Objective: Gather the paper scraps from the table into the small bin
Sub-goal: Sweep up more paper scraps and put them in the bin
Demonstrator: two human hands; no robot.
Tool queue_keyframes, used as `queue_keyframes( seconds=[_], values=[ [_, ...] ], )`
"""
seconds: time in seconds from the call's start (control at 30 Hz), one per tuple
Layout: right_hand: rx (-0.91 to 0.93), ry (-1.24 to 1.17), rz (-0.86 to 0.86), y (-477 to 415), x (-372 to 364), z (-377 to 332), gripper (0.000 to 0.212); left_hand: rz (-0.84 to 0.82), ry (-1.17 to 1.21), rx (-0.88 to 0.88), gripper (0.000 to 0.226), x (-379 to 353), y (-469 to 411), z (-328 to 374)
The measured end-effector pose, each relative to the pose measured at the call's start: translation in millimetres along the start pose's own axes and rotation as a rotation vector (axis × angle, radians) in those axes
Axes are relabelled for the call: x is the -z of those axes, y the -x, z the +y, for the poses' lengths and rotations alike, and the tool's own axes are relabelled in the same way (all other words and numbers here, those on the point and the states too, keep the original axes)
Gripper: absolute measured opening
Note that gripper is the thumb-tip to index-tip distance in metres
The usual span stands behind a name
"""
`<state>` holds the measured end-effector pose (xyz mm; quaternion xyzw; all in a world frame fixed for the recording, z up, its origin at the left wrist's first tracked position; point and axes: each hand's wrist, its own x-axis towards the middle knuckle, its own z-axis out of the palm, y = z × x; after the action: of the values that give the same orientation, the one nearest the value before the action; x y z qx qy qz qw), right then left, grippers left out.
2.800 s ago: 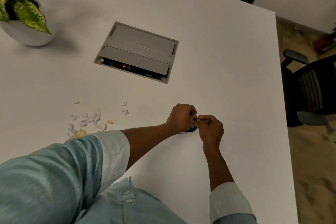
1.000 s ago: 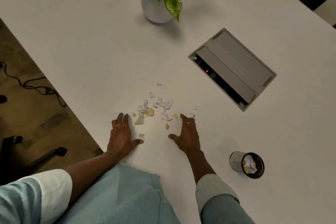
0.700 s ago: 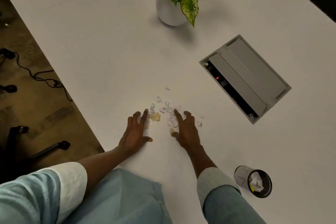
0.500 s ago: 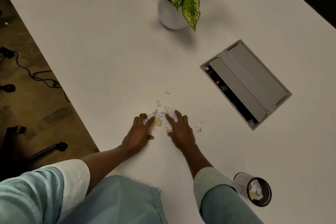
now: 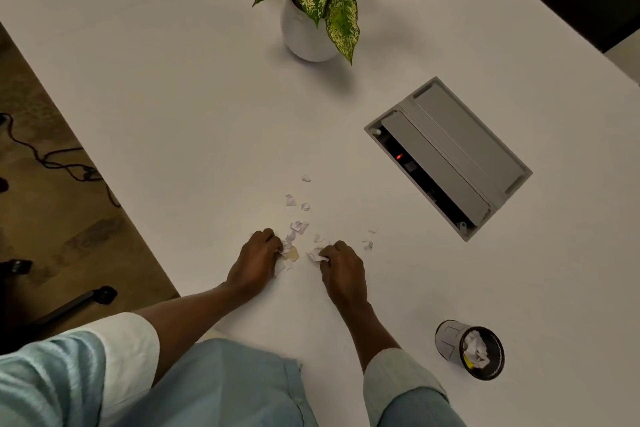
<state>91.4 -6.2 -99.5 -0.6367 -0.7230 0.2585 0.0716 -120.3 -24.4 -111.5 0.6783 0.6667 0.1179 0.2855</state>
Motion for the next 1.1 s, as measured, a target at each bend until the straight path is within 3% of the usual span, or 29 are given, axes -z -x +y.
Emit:
queue_keyframes(
  seconds=[0.23, 0.47, 0.57, 0.67, 0.83, 1.1],
  values=[
    [-0.171, -0.243, 0.189, 46, 21, 21, 0.013, 0.094, 0.162, -0.017, 0.017, -11, 14, 34],
    [-0.439, -0.53, 0.387, 114, 42, 60, 0.023, 0.003, 0.315, -0.098, 0.018, -25, 22, 103],
    [-0.537, -0.643, 0.494, 145, 57, 80, 0.039, -0.068, 0.363, -0.182, 0.013, -36, 19, 144],
    [-0.669, -0.747, 0.617, 171, 74, 97, 0.031, -0.14, 0.36, -0.278, 0.011, -51, 17, 189],
    [-0.762, -0.703, 0.727, 201, 95, 121, 0.011, -0.246, 0.34, -0.41, 0.008, -76, 18, 259],
    [-0.947, -0.56, 0.77, 207, 120, 156, 0.008, -0.371, 0.199, -0.512, 0.016, -120, 15, 336]
  ],
)
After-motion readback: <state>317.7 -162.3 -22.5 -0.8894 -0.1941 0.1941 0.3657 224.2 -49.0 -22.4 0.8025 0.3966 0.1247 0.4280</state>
